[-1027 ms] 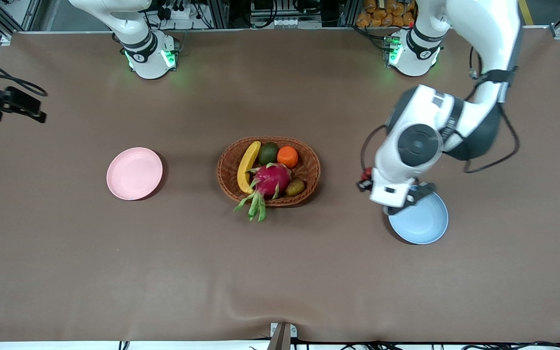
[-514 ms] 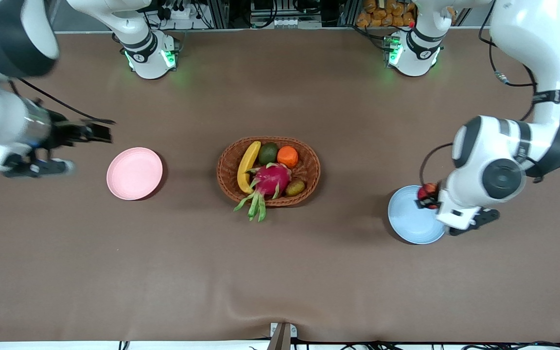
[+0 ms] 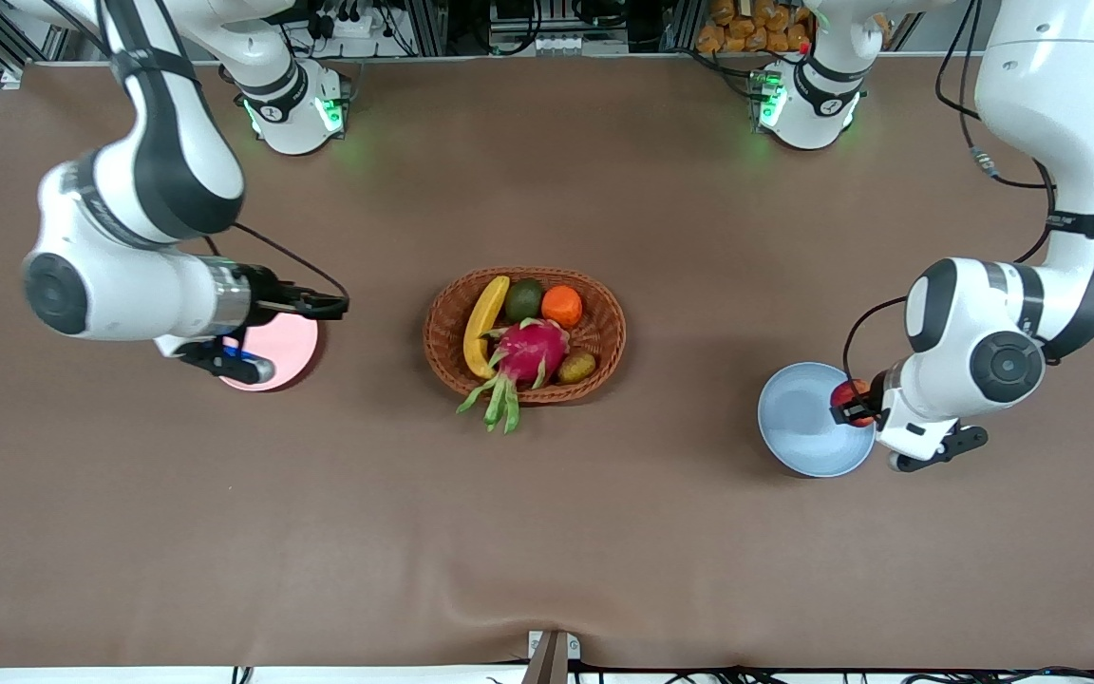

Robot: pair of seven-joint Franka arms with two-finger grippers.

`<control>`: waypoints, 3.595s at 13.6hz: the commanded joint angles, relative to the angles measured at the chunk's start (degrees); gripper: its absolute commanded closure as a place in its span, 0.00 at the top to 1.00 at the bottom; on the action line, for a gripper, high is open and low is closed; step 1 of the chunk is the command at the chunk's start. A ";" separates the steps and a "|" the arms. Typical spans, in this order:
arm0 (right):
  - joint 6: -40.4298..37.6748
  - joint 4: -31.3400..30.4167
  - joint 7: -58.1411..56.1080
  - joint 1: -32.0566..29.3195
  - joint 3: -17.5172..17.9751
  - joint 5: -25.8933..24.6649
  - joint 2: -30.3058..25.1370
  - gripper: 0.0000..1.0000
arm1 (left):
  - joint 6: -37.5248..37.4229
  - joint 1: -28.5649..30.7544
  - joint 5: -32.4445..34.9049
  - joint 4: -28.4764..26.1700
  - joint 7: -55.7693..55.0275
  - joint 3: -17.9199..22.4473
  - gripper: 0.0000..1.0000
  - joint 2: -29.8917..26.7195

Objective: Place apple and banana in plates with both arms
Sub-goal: 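Lower the apple onto the blue plate while the right gripper reaches in, then open the left gripper on the apple while the right gripper reaches the banana, then grasp the yellow banana with the right gripper while the left gripper withdraws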

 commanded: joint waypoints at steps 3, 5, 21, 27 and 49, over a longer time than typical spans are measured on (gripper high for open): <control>13.73 -11.65 6.11 4.80 -0.31 4.93 -0.48 1.00 | 3.44 -0.68 0.18 -0.06 -0.63 -0.40 0.00 3.47; 16.99 -14.11 6.20 6.03 -0.40 10.63 0.22 0.98 | 3.54 -0.51 0.27 0.02 -0.10 -0.40 0.05 3.66; 40.83 -16.67 10.95 19.39 -0.31 19.61 9.45 0.68 | -7.34 -0.51 0.36 4.31 0.08 -4.88 1.00 -6.01; 43.28 -16.76 11.04 20.70 -0.31 19.70 10.68 0.65 | -15.09 -0.51 0.27 8.46 0.08 -6.73 1.00 -8.73; 13.79 -5.44 12.36 17.46 -6.01 11.74 6.73 0.00 | -34.61 -0.33 0.18 16.20 0.16 -7.96 1.00 -25.78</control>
